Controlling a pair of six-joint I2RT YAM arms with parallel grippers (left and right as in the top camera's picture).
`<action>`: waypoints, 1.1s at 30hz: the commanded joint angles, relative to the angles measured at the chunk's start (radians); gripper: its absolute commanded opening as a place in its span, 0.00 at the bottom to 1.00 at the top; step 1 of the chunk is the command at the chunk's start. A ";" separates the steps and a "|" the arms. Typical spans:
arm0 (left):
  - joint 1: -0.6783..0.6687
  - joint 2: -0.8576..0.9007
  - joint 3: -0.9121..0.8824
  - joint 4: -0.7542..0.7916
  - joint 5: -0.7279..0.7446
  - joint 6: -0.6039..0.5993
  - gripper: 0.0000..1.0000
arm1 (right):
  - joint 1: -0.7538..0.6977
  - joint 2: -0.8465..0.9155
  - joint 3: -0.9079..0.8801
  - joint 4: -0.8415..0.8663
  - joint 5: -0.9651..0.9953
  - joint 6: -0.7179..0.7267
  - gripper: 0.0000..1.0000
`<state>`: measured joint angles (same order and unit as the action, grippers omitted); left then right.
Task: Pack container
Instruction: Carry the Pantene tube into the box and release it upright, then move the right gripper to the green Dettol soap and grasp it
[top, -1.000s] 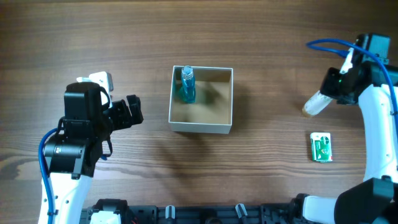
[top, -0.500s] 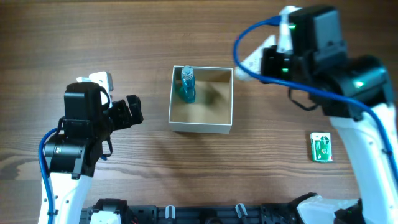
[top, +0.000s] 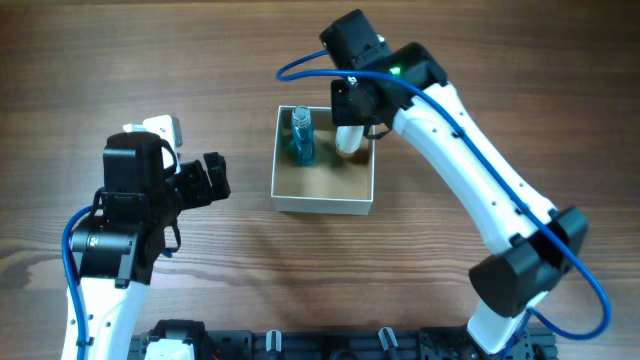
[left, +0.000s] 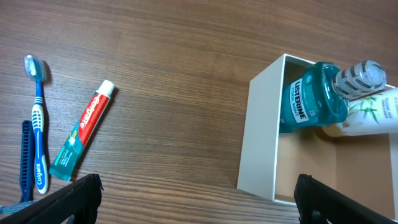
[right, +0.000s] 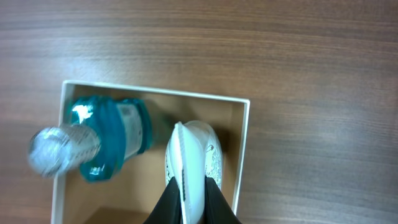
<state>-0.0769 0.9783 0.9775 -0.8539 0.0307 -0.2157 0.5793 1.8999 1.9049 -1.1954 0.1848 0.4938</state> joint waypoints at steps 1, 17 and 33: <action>-0.005 0.001 0.021 -0.023 -0.105 -0.002 1.00 | -0.001 0.014 0.026 0.032 0.063 0.040 0.04; -0.005 0.082 0.021 -0.097 -0.372 -0.002 1.00 | -0.001 0.015 0.026 0.058 0.063 0.030 0.24; -0.005 0.082 0.021 -0.097 -0.372 -0.002 1.00 | -0.008 -0.100 0.027 0.097 0.158 -0.053 0.47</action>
<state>-0.0776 1.0588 0.9802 -0.9501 -0.3099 -0.2157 0.5793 1.9129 1.9064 -1.1091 0.2584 0.4854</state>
